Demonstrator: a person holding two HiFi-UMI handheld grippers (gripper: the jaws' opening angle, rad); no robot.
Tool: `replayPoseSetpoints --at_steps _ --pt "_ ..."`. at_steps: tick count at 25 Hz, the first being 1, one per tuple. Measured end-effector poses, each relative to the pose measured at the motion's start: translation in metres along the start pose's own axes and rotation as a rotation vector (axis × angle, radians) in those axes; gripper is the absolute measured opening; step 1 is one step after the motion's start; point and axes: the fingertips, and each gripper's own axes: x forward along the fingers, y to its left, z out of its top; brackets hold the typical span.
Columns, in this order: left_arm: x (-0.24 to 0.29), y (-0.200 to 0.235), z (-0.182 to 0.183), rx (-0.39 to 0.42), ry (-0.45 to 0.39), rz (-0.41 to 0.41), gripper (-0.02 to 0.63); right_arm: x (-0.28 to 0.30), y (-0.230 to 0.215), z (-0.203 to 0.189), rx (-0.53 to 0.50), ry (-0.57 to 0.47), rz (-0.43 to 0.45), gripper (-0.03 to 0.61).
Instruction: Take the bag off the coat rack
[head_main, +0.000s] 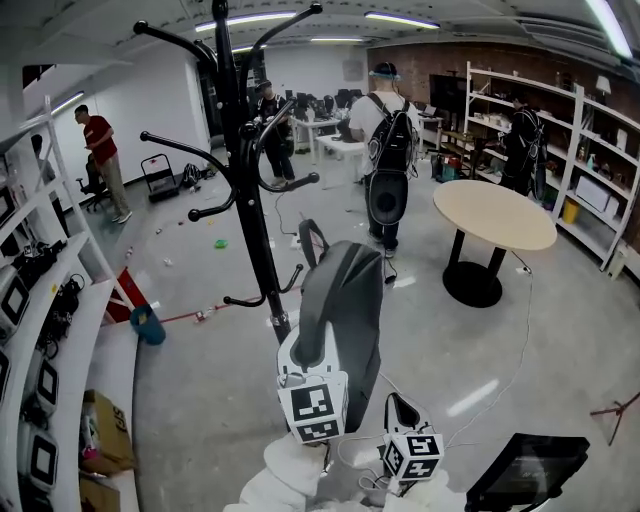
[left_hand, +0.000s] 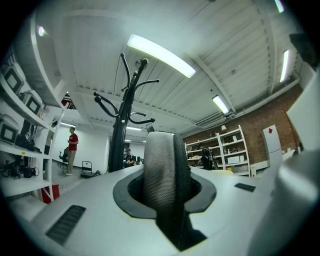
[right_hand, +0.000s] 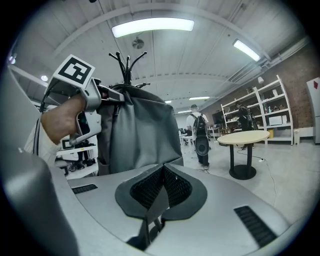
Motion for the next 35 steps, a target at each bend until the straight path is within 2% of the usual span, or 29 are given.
replayPoseSetpoints --at_steps 11,22,35 --pt "-0.075 0.006 -0.052 -0.021 0.113 0.052 0.084 0.009 0.024 0.014 -0.049 -0.023 0.095 0.011" --pt "-0.113 0.015 -0.089 -0.037 0.16 0.083 0.084 0.01 0.066 0.001 -0.058 0.003 0.223 0.011" --pt "-0.129 0.022 -0.099 -0.1 0.186 0.032 0.084 0.007 0.076 -0.005 -0.031 -0.003 0.206 0.011"
